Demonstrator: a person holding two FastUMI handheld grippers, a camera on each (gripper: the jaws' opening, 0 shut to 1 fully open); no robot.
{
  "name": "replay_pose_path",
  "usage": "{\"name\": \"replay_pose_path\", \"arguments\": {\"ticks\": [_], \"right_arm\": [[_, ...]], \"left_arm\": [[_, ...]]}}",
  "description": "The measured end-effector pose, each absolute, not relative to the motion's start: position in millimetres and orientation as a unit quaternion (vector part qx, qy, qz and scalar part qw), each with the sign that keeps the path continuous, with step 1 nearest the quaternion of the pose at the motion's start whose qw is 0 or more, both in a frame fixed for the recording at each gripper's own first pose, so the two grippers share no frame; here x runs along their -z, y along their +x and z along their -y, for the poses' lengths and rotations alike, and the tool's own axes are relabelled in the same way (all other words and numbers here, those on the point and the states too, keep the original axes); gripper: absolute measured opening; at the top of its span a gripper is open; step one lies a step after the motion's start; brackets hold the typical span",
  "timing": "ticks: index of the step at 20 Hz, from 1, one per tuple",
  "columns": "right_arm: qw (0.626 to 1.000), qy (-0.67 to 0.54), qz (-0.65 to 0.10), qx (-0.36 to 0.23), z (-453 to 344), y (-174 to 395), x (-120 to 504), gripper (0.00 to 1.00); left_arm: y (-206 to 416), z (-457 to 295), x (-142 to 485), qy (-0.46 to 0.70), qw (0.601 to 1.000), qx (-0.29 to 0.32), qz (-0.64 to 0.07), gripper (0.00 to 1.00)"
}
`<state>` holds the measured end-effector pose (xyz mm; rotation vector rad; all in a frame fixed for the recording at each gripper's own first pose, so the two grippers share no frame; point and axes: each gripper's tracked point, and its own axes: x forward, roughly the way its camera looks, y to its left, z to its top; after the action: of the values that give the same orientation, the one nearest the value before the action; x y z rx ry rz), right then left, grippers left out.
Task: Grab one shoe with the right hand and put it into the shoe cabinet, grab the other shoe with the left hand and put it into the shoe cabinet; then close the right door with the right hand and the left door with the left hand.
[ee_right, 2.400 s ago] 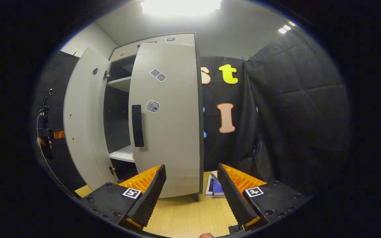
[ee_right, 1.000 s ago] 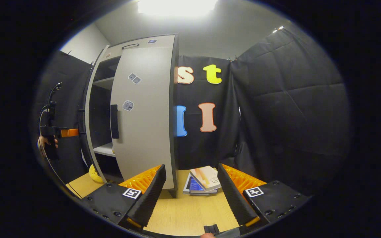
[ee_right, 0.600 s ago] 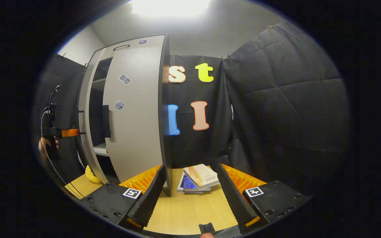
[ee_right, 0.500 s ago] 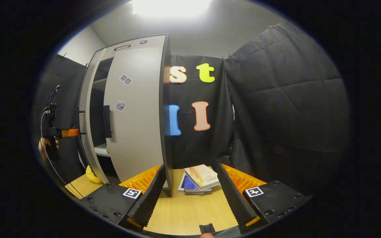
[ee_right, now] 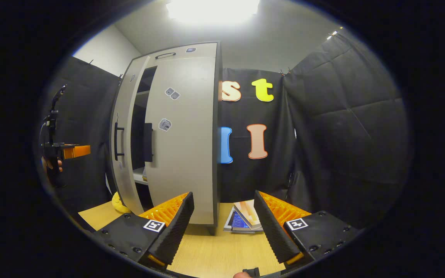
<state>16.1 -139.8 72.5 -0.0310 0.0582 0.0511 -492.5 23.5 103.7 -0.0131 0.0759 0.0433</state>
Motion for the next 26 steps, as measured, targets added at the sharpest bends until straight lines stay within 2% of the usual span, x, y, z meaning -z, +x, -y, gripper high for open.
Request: {"name": "replay_pose_path", "arguments": {"ticks": [6,7,16,19,26], "right_arm": [[1.000,-0.007,-0.005,-0.027,108.4,-8.8,-87.6,0.98],[1.000,-0.005,-0.001,-0.027,102.8,-14.5,-91.0,0.98],[1.000,-0.010,0.026,0.000,82.3,-63.9,-97.9,0.98],[1.000,-0.009,0.027,0.006,80.4,-72.3,-96.1,0.98],[0.999,-0.014,0.032,0.016,84.1,-75.3,-102.1,0.98]], "left_arm": [[-554.3,-40.6,-116.3,0.002,1.000,-0.017,-0.017,0.89],[-564.3,-45.0,-116.2,0.002,1.000,-0.015,-0.018,0.92],[-647.9,-66.1,-107.7,0.006,1.000,-0.003,-0.018,0.89],[-658.9,-71.2,-99.3,0.001,1.000,-0.003,-0.025,0.92],[-663.1,-77.1,-100.8,0.000,1.000,-0.007,-0.022,0.90]]}}
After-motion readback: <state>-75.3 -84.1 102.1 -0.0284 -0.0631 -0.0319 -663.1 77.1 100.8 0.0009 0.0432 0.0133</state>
